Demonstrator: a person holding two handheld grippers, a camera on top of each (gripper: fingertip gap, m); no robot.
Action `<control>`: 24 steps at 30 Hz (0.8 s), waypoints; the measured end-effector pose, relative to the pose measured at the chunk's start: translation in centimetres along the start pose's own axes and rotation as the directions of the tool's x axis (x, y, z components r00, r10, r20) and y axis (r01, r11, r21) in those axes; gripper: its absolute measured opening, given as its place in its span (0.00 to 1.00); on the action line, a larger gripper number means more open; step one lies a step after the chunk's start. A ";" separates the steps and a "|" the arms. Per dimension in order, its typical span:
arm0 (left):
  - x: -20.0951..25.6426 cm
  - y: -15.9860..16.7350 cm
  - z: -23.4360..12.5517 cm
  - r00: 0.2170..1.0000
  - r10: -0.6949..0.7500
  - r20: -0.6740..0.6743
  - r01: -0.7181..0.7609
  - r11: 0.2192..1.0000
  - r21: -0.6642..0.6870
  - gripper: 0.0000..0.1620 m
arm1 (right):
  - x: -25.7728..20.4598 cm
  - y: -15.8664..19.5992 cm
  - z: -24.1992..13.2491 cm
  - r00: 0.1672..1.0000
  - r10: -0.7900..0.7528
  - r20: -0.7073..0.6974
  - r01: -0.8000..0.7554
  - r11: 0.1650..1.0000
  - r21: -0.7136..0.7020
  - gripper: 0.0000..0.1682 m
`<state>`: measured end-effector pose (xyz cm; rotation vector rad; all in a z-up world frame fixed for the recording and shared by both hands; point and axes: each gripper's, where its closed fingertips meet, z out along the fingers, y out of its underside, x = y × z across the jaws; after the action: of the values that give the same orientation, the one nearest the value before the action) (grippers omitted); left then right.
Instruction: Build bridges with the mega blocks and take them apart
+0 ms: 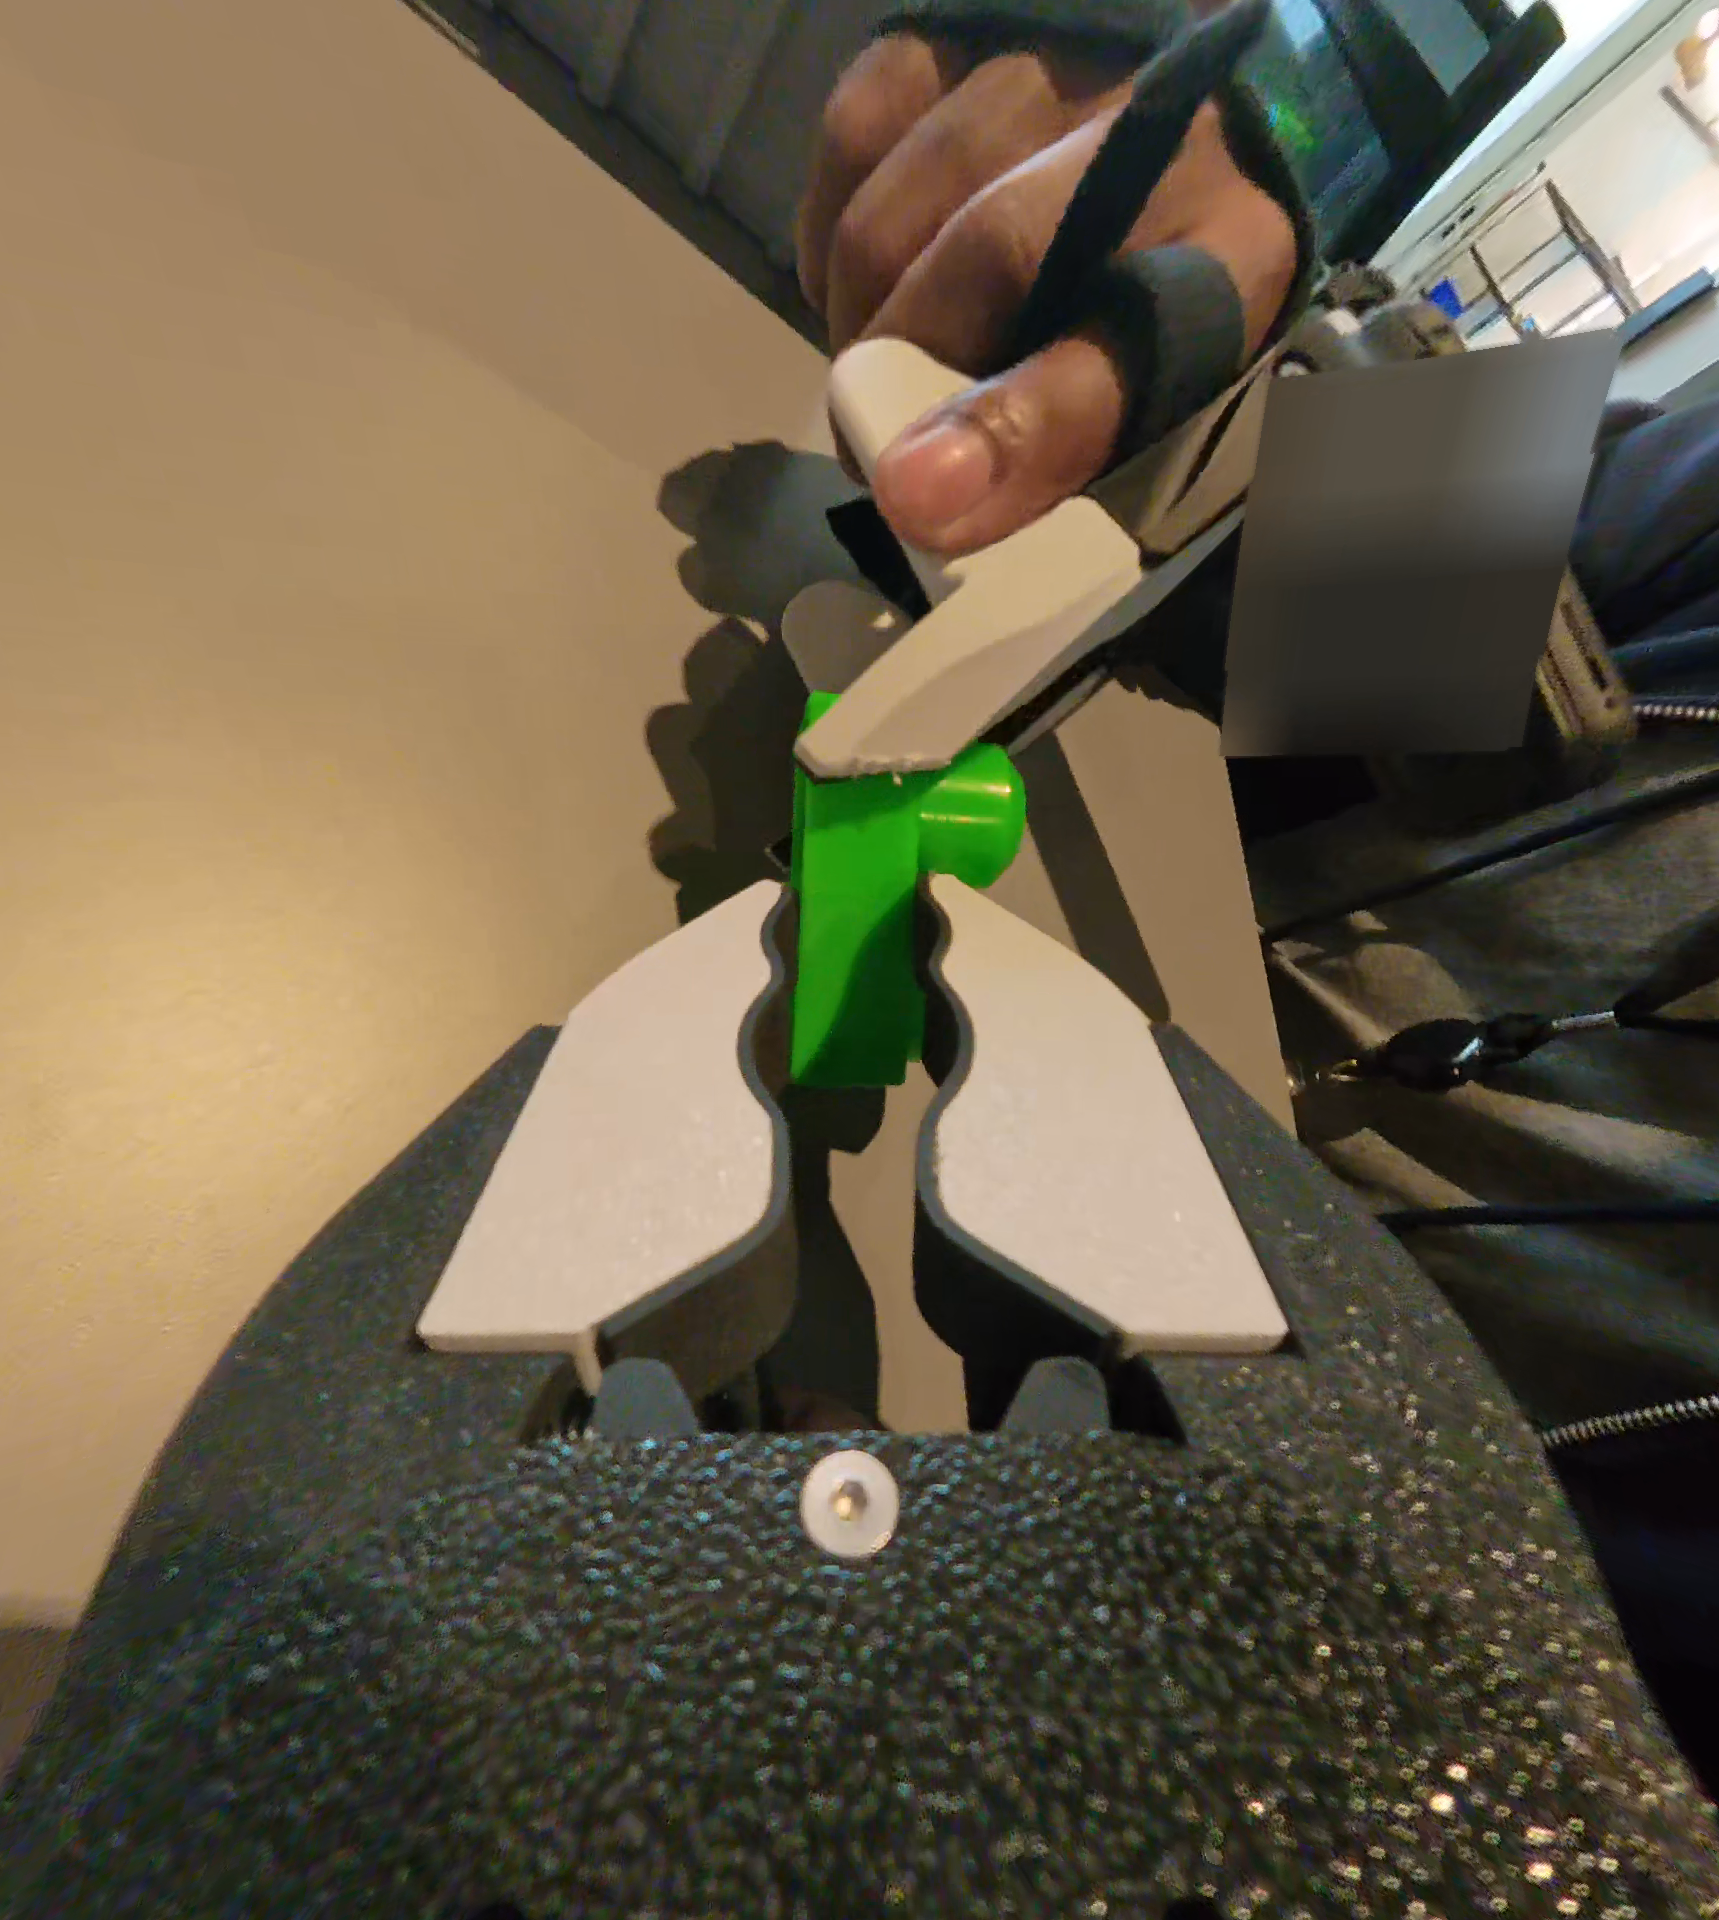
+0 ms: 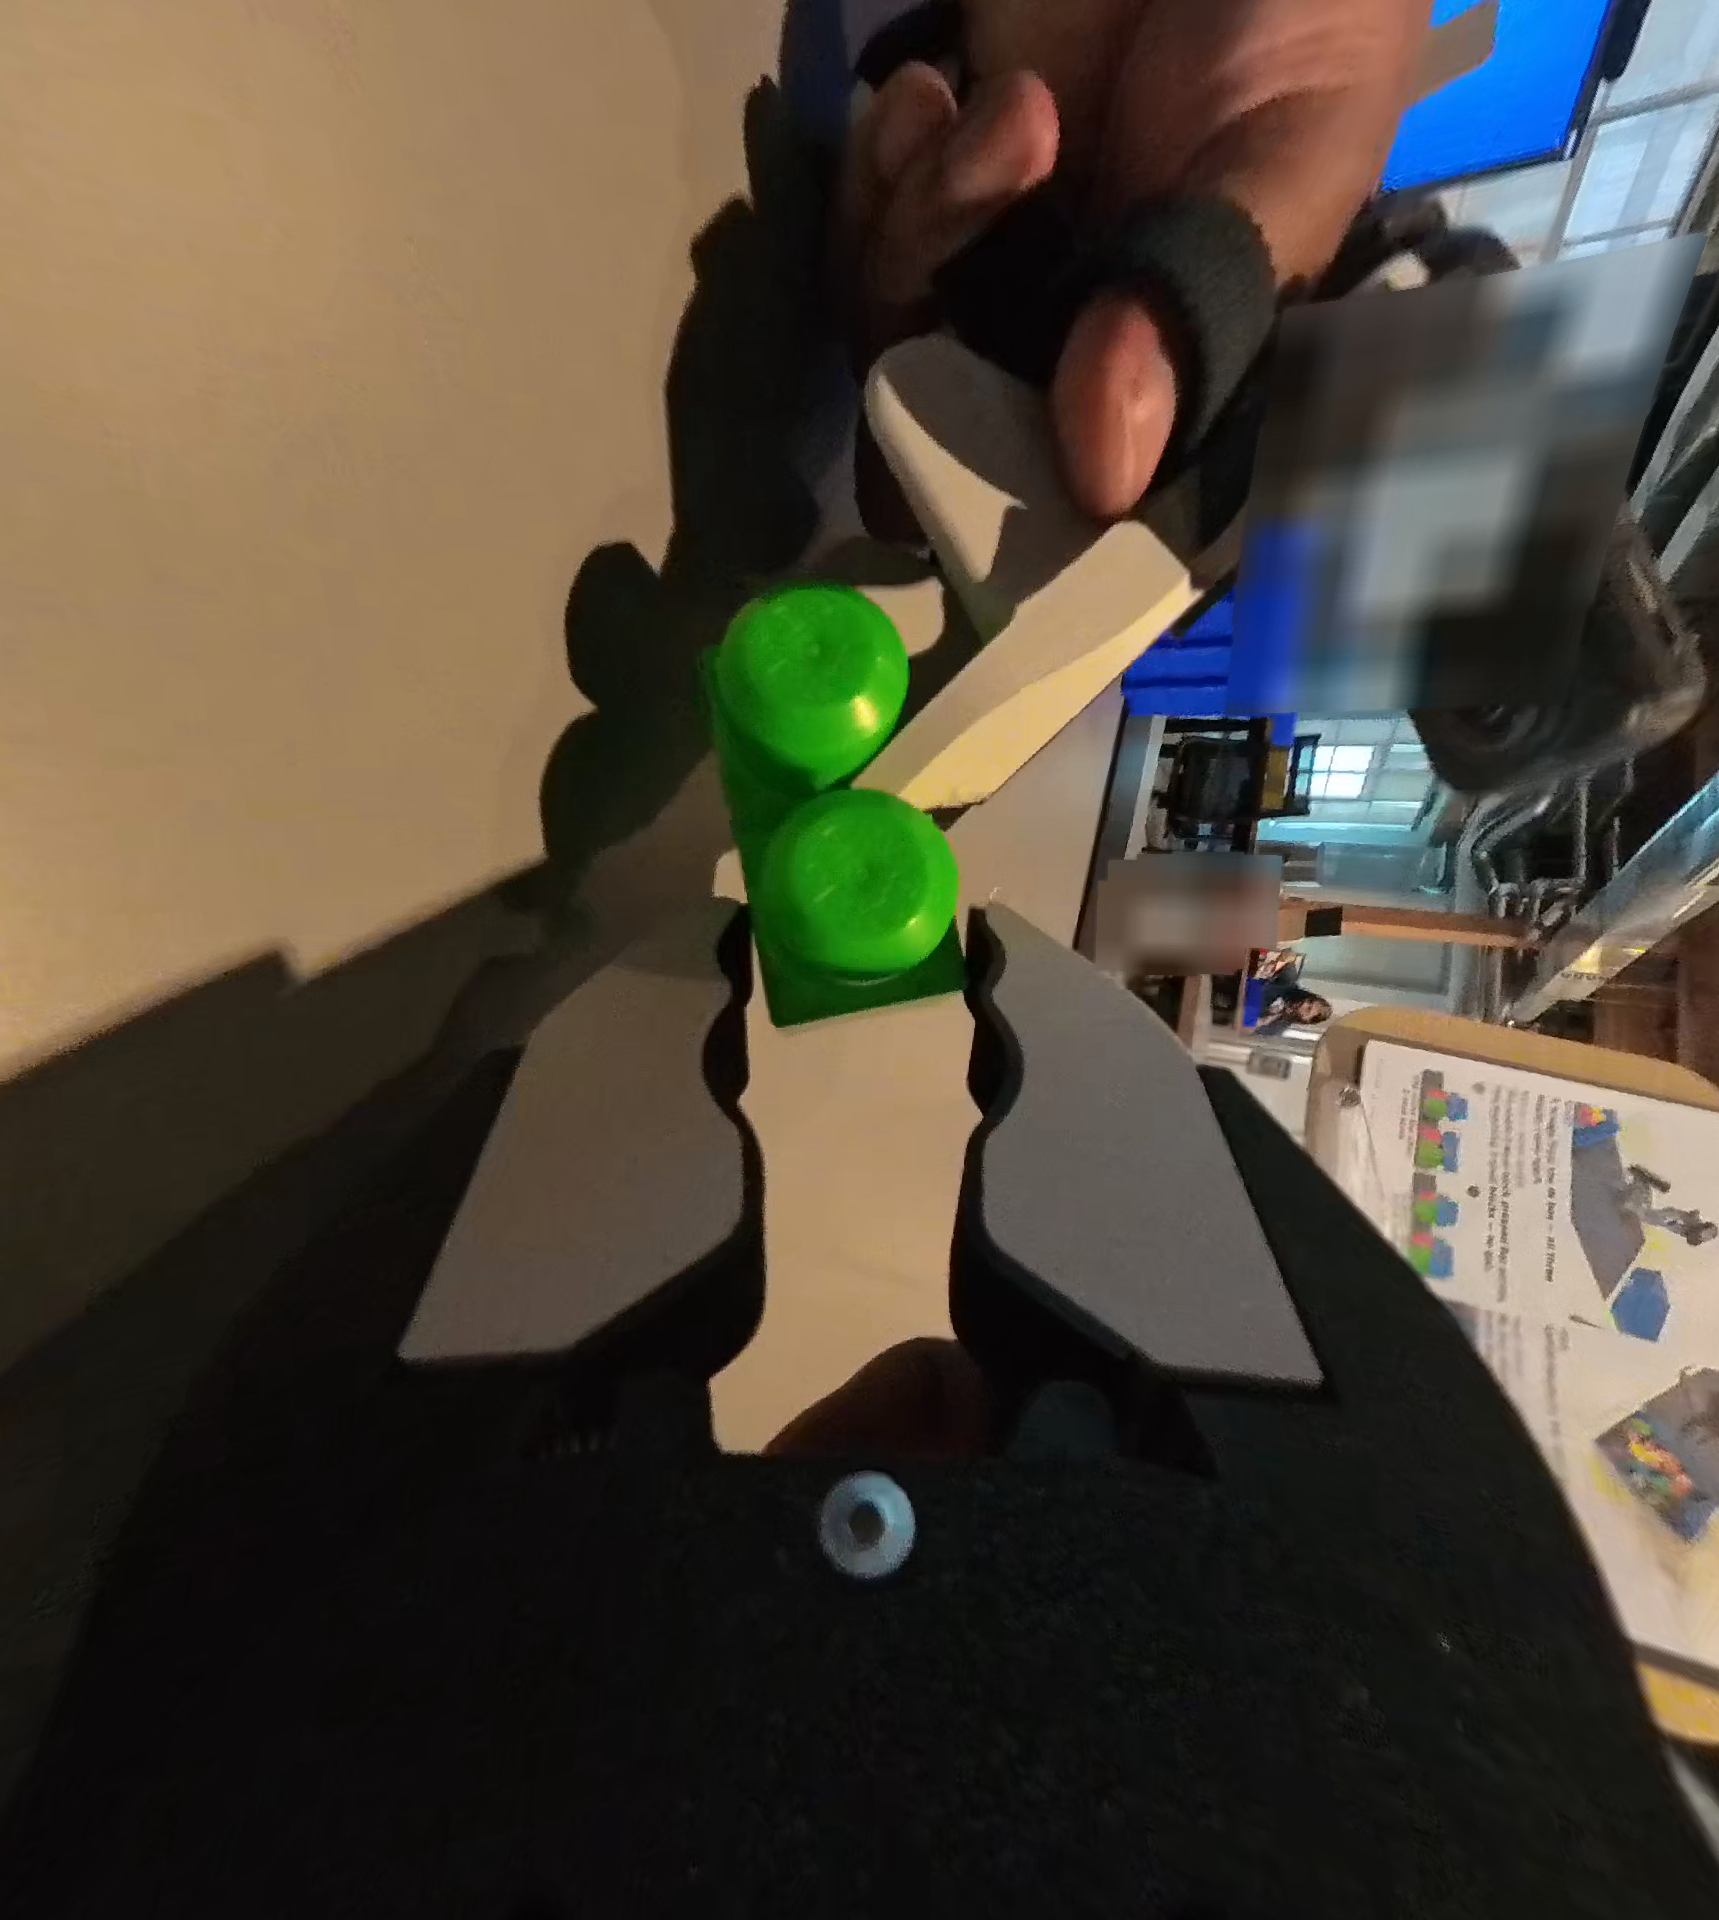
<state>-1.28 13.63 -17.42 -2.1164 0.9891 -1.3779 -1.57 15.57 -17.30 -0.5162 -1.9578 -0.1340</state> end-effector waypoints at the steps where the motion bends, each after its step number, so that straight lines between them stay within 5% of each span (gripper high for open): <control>1: -0.1 -0.3 -0.2 1.000 0.008 0.008 -0.008 1.000 0.021 0.12 | 0.0 0.2 0.0 0.999 0.034 0.013 -0.033 0.999 -0.008 0.23; 6: -1.4 -1.4 -1.9 0.995 0.051 0.091 -0.060 0.993 0.099 0.16 | -1.9 1.6 0.0 0.919 0.345 0.191 -0.327 0.937 -0.122 0.23; 10: -2.4 -2.4 -3.1 0.989 0.043 0.145 -0.068 0.983 0.173 0.16 | -2.9 1.9 -0.4 0.678 0.665 0.313 -0.623 0.746 -0.234 0.23; 15: -2.7 -2.7 -3.0 0.987 0.043 0.154 -0.072 0.980 0.183 0.15 | -3.5 2.3 -0.3 0.438 0.826 0.354 -0.785 0.543 -0.297 0.23; 21: -3.0 -3.2 -3.4 0.983 0.055 0.177 -0.092 0.973 0.210 0.15 | -3.0 3.0 -0.3 0.474 0.820 0.321 -0.780 0.560 -0.279 0.46; 24: -3.6 -3.9 -4.2 0.967 0.083 0.243 -0.144 0.959 0.245 0.15 | -1.7 2.9 -0.5 0.529 0.803 0.274 -0.768 0.591 -0.247 0.50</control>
<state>-4.69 19.03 -15.16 -1.9364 0.7776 -1.1087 0.61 17.49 -18.97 -1.5526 -1.8636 0.4932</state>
